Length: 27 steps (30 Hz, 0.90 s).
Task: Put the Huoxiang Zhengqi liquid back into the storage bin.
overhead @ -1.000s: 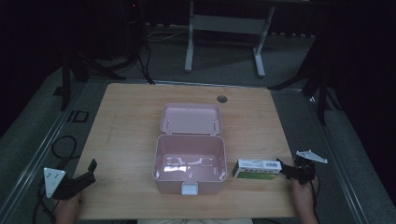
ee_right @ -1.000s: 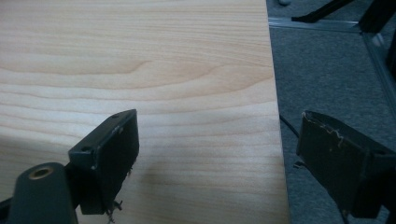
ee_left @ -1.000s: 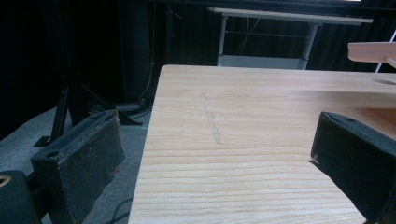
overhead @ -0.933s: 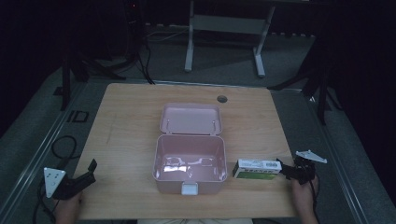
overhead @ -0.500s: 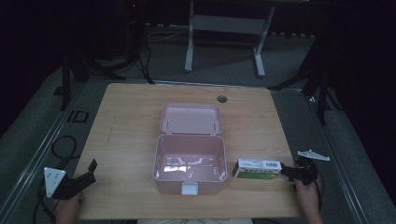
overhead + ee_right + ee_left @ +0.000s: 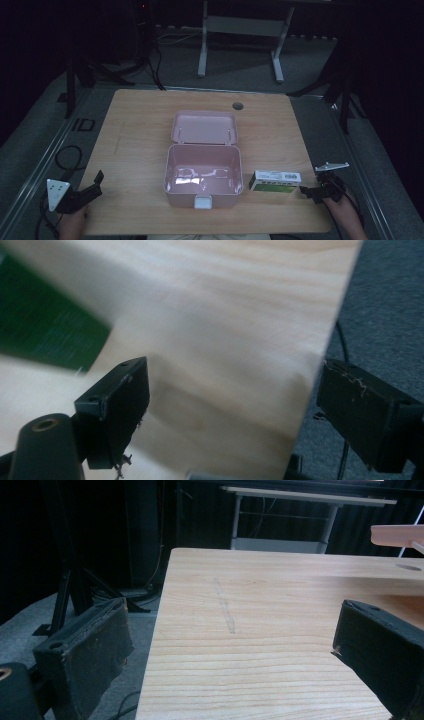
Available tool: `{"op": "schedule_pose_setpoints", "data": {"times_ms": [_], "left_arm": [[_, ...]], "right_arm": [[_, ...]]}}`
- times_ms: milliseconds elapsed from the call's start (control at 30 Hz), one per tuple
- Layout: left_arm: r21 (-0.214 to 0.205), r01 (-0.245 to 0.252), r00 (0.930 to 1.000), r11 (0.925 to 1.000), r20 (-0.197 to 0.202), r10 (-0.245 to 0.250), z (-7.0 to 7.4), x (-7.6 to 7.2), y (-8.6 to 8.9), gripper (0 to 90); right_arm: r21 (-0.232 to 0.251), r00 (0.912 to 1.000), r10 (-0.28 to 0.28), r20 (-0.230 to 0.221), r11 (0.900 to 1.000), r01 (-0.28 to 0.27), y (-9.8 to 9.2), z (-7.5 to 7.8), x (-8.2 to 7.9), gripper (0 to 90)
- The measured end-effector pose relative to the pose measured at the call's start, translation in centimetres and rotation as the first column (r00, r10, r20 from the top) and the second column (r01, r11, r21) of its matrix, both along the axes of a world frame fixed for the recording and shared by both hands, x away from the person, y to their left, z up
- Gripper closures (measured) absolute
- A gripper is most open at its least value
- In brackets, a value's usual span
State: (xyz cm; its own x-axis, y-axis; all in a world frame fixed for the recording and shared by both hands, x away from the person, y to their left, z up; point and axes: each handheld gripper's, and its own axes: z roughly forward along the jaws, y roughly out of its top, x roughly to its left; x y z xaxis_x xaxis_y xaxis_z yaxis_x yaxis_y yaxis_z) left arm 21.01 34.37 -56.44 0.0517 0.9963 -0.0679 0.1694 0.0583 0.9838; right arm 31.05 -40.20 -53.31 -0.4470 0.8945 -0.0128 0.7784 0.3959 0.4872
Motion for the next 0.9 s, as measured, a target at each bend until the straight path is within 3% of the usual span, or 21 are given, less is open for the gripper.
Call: {"op": "schedule_pose_setpoints", "data": {"times_ms": [133,233,267,300,400,433,467,500,567,600,633,733,767,800,833,867,900], "left_arm": [[0.000,0.000,1.0000,1.0000,-0.002,0.000,0.0,0.0,0.0,2.4],[-0.001,0.001,1.0000,1.0000,-0.003,-0.001,0.0,0.0,0.0,2.4],[0.000,0.001,1.0000,1.0000,-0.003,-0.001,0.0,0.0,0.0,2.4],[0.000,0.001,1.0000,1.0000,-0.003,-0.001,0.0,0.0,0.0,2.4],[0.000,0.001,1.0000,1.0000,-0.003,-0.001,0.0,0.0,0.0,2.4],[0.000,0.002,1.0000,1.0000,-0.003,-0.002,0.0,0.0,0.0,2.4],[0.001,0.002,1.0000,1.0000,-0.005,-0.002,0.0,0.1,0.0,2.4],[0.002,0.003,1.0000,1.0000,-0.006,-0.003,0.0,0.1,0.0,2.4],[0.001,0.004,1.0000,1.0000,-0.006,-0.004,0.0,0.1,0.0,2.4],[-0.001,0.005,1.0000,1.0000,-0.005,-0.005,0.0,0.1,0.1,2.4],[-0.003,0.004,1.0000,1.0000,-0.005,-0.004,0.0,0.1,0.1,2.4],[-0.001,0.005,1.0000,1.0000,-0.005,-0.005,0.0,0.1,0.1,2.4],[-0.001,0.005,1.0000,1.0000,-0.005,-0.005,0.0,0.1,0.1,2.4],[-0.001,0.005,1.0000,1.0000,-0.006,-0.005,0.0,0.1,0.1,2.4],[-0.002,0.006,1.0000,1.0000,-0.006,-0.006,0.0,0.1,0.1,2.4],[-0.004,0.006,1.0000,1.0000,-0.006,-0.006,0.0,0.1,0.1,2.4],[-0.004,0.007,1.0000,1.0000,-0.006,-0.007,0.0,0.1,0.1,2.4]], "right_arm": [[-0.001,0.9961,0.054,-0.070,0.9985,-0.055,0.2,0.7,-0.4,13.2],[0.021,0.9874,0.096,-0.125,0.9953,-0.094,0.2,1.4,-0.7,12.9],[0.017,0.9806,0.133,-0.144,0.9912,-0.131,0.3,1.8,-0.9,12.6],[0.017,0.9806,0.133,-0.144,0.9912,-0.131,0.3,1.8,-0.9,12.6],[0.002,0.9668,0.187,-0.174,0.9819,-0.190,0.5,2.3,-1.1,12.6],[0.007,0.9571,0.213,-0.196,0.9764,-0.216,0.6,2.4,-1.2,12.6],[0.002,0.9345,0.275,-0.226,0.9595,-0.282,0.9,2.6,-1.2,12.6],[0.002,0.9345,0.275,-0.226,0.9595,-0.282,0.9,2.6,-1.2,12.6],[0.014,0.9028,0.341,-0.262,0.9367,-0.350,1.3,2.6,-1.4,12.4],[0.005,0.8772,0.391,-0.279,0.9140,-0.406,1.8,2.7,-1.6,12.4],[0.005,0.8772,0.391,-0.279,0.9140,-0.406,1.8,2.7,-1.6,12.4],[-0.020,0.8362,0.449,-0.315,0.8777,-0.479,2.7,2.6,-1.8,12.3],[-0.028,0.8193,0.468,-0.331,0.8630,-0.504,3.0,2.6,-2.0,12.4],[-0.016,0.7832,0.502,-0.367,0.8386,-0.544,3.6,2.6,-2.2,12.4],[-0.016,0.7832,0.502,-0.367,0.8386,-0.544,3.6,2.6,-2.2,12.4],[-0.020,0.7734,0.513,-0.373,0.8288,-0.559,3.9,2.6,-2.4,12.4],[-0.016,0.7565,0.532,-0.381,0.8141,-0.580,4.2,2.7,-2.5,12.4]]}}
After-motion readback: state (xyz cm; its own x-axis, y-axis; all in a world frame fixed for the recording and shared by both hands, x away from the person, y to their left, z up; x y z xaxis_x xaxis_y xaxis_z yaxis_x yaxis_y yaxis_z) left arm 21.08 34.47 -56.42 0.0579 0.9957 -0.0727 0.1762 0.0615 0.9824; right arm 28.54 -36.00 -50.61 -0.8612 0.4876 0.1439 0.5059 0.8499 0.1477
